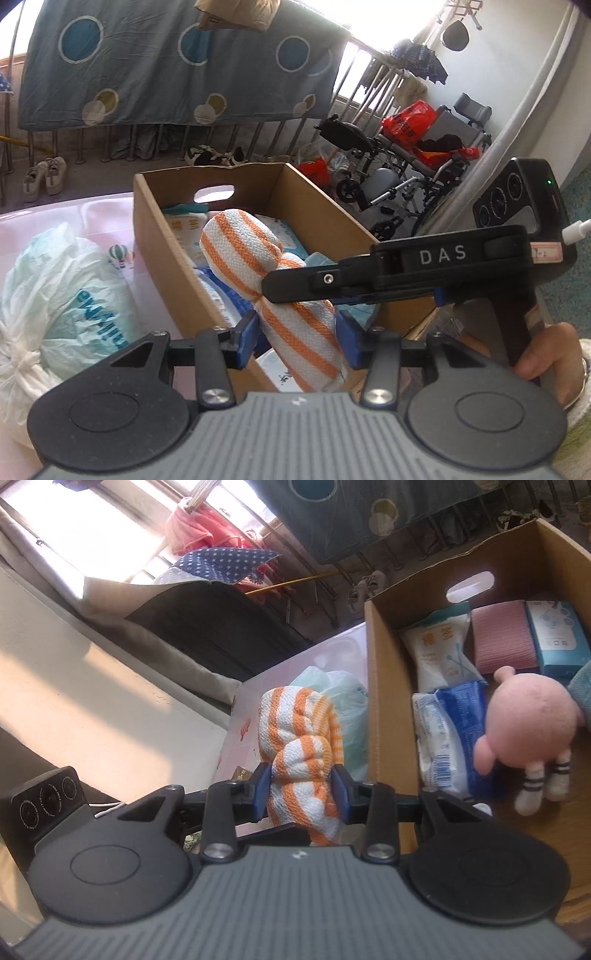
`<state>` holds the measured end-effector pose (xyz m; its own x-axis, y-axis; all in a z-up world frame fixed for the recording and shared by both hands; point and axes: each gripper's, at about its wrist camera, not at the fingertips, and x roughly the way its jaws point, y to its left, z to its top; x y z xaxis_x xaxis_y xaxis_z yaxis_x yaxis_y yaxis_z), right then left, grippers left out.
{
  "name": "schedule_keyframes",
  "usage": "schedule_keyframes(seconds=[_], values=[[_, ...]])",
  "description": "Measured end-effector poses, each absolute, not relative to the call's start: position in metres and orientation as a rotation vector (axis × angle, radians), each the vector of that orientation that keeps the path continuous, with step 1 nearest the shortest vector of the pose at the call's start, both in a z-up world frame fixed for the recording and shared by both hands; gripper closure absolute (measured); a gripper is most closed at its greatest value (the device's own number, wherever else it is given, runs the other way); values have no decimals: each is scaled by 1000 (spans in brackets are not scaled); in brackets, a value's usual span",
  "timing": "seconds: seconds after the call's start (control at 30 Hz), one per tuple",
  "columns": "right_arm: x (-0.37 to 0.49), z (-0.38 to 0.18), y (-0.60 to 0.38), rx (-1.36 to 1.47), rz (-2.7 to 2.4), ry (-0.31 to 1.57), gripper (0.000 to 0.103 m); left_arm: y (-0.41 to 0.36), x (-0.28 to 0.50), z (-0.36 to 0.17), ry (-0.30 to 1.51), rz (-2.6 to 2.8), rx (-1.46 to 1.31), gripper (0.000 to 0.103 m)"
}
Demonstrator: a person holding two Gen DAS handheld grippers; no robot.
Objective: Organize soft objects
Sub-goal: 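Carry the sock bundle into the cardboard box and release it, then grasp the gold tissue pack with the right gripper while the left gripper grasps the green scrunchie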
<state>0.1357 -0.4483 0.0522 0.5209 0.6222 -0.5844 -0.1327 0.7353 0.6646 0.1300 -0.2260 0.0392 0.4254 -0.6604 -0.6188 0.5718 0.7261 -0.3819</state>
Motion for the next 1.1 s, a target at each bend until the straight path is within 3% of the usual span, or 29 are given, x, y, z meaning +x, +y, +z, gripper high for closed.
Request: schedule_keyframes(seconds=[0.2, 0.4, 0.63, 0.9, 1.1], values=[[110, 35, -540, 636, 311, 895, 69, -283, 139, 19, 896, -805, -60, 51], [106, 6, -591, 554, 157, 921, 69, -263, 160, -3, 973, -727, -124, 51], [123, -16, -586, 372, 69, 1003, 63, -228, 170, 1, 977, -674, -196, 50], [114, -6, -588, 416, 60, 981, 62, -206, 157, 16, 935, -630, -189, 49], [89, 22, -574, 488, 131, 900, 57, -187, 134, 29, 891, -570, -157, 38]])
